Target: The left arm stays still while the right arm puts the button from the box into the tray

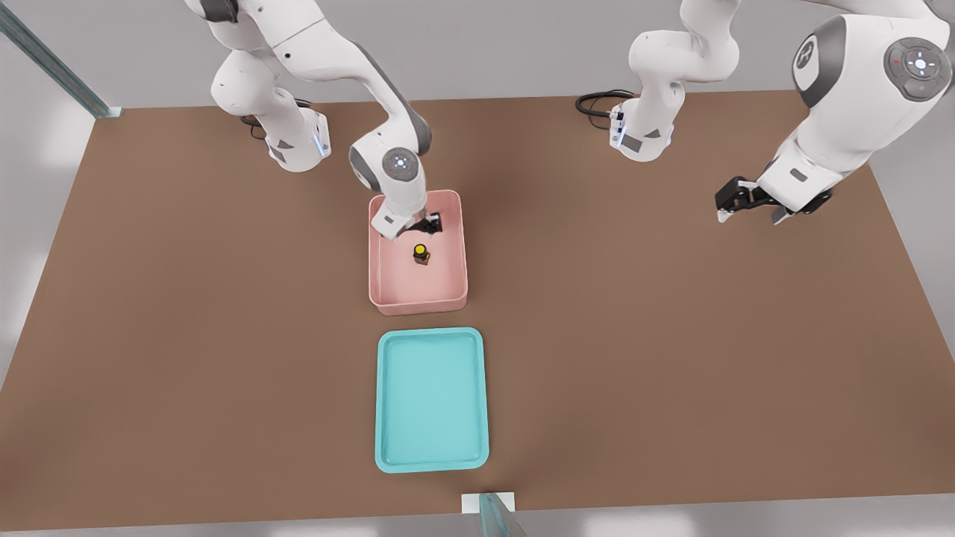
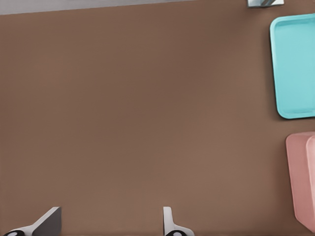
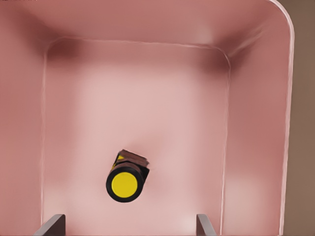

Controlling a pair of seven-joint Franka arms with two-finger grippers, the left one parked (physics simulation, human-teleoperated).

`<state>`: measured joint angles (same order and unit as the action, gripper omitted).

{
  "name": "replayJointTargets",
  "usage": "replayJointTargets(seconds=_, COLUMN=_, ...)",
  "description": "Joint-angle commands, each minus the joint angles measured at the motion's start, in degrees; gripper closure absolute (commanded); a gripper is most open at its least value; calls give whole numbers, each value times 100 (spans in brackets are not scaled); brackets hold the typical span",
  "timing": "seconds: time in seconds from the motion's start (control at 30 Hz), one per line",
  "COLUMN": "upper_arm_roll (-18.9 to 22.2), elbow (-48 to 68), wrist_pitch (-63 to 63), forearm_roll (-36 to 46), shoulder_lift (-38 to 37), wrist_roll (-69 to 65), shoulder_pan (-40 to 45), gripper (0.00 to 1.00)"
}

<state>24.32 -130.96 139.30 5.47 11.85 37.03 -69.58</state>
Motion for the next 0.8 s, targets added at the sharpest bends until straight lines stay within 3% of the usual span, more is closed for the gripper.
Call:
replayJointTargets(seconds=0.0, upper_arm_roll=11, elbow=-184, wrist_pitch=1442, forearm_roll=7, shoulder_lift=71, wrist_roll=1377, shoulder_pan=-3, gripper=1)
replayJointTargets(seconds=0.53, upper_arm_roll=-323, elbow=-571, wrist_pitch=2716, forearm_roll=-2, shoulder_lift=898, wrist_roll=1096, shoulder_pan=32, gripper=1)
replayJointTargets(seconds=0.6, upper_arm_roll=-323, elbow=-614, wrist_pitch=2840, forearm_roll=-2, shoulder_lift=976, wrist_roll=1096, shoulder_pan=41, gripper=6)
replayJointTargets(seconds=0.7, upper_arm_roll=-323, elbow=-614, wrist_pitch=2919, forearm_roll=-2, shoulder_lift=1012, wrist_roll=1078, shoulder_pan=59, gripper=36)
replayJointTargets(seconds=0.77, upper_arm_roll=-323, elbow=-614, wrist_pitch=2910, forearm_roll=-2, shoulder_lift=994, wrist_roll=894, shoulder_pan=146, gripper=46)
